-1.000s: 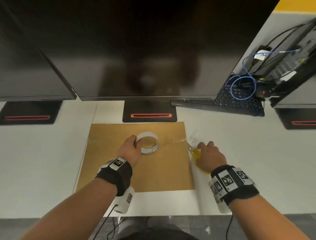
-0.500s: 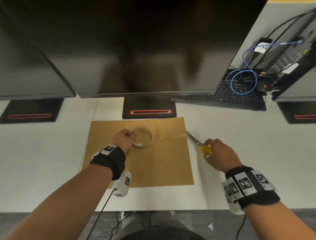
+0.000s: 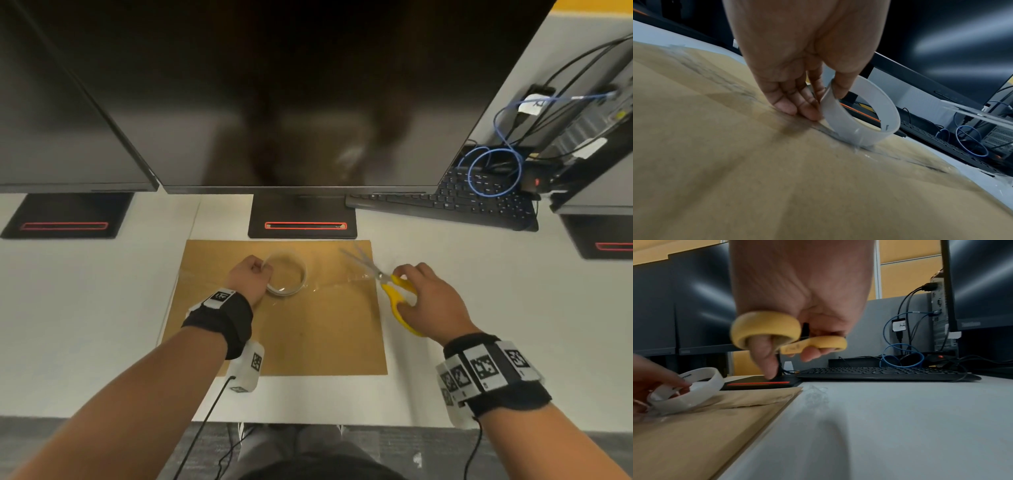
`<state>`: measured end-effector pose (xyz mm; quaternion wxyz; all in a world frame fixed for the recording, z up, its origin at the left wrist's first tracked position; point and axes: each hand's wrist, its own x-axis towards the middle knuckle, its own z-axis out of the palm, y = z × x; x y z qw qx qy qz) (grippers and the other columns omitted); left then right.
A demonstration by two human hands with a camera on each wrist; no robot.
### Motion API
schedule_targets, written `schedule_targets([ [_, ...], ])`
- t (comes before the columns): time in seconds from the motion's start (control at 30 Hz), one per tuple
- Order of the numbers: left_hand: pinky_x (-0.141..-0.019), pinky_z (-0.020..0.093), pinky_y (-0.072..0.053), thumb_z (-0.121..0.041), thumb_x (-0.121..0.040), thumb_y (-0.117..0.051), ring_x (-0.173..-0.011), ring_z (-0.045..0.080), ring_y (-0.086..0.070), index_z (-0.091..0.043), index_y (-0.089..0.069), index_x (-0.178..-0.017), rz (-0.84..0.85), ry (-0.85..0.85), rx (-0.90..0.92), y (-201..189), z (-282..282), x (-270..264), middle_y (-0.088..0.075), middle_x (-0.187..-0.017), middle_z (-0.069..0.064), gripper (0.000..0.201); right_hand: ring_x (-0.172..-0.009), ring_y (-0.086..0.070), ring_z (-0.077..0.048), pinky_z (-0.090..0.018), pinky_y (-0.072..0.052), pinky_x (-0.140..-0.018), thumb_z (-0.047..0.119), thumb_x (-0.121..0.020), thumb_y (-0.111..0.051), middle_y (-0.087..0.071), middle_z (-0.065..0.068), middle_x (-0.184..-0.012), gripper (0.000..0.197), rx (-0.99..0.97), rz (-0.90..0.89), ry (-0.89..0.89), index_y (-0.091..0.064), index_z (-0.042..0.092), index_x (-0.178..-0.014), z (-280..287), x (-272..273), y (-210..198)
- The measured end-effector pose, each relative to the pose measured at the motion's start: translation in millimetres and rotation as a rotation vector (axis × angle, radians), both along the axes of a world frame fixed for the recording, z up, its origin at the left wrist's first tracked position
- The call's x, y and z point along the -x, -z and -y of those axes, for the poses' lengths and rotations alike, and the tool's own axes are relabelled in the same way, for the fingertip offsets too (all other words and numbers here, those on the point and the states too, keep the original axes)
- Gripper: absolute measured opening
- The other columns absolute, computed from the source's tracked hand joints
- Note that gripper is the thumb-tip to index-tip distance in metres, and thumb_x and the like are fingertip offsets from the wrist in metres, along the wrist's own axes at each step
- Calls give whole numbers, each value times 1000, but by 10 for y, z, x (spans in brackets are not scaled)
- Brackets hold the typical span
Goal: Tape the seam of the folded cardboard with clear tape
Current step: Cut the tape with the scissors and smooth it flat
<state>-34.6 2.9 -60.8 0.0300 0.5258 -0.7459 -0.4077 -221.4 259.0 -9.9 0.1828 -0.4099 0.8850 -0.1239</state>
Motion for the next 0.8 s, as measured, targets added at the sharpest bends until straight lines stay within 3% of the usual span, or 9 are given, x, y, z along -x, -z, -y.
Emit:
schedule_targets([
  [0.1,-80,32,-42,-36,-92,-50,-89,28,-56,-12,-57,-101,-12,-20,-10,-19,4,-11,-61,-94,8,26,-89,-61,-27,-29,-45,-68,37,-71,-59,-53,2,-106,49,-128,73,-198,-55,29,-119,86,-139,43],
  [0.27,-79,34,-42,-38,-91,-51,-85,28,-55,-11,-58,-90,-21,-19,-9,-12,5,-18,-60,-87,8,28,-91,-60,-27,-24,-39,-69,29,-74,-64,-52,3,-110,52,-210,106,-344,-55,33,-124,265,-326,205],
  [0.53,-77,37,-49,-35,-85,-60,-81,27,-60,-9,-69,-80,-83,-125,-77,0,41,-52,-67,-82,9,27,-97,-59,-26,-27,-45,-77,30,-73,-65,-51,2,-115,56,-166,142,-372,-53,33,-127,525,-423,304],
  [0.67,-67,28,-43,-31,-85,-61,-70,20,-57,-12,-71,-74,-117,-172,-95,3,26,-71,-66,-71,2,24,-95,-59,-26,-27,-46,-75,29,-73,-66,-50,3,-113,55,-141,177,-346,-53,34,-126,544,-449,357],
  [0.8,-73,36,-50,-31,-85,-61,-71,22,-59,-8,-73,-77,-134,-194,-111,12,-1,-69,-69,-76,9,27,-96,-59,-26,-30,-49,-78,29,-74,-66,-51,3,-114,55,-135,180,-346,-53,35,-127,588,-469,384],
])
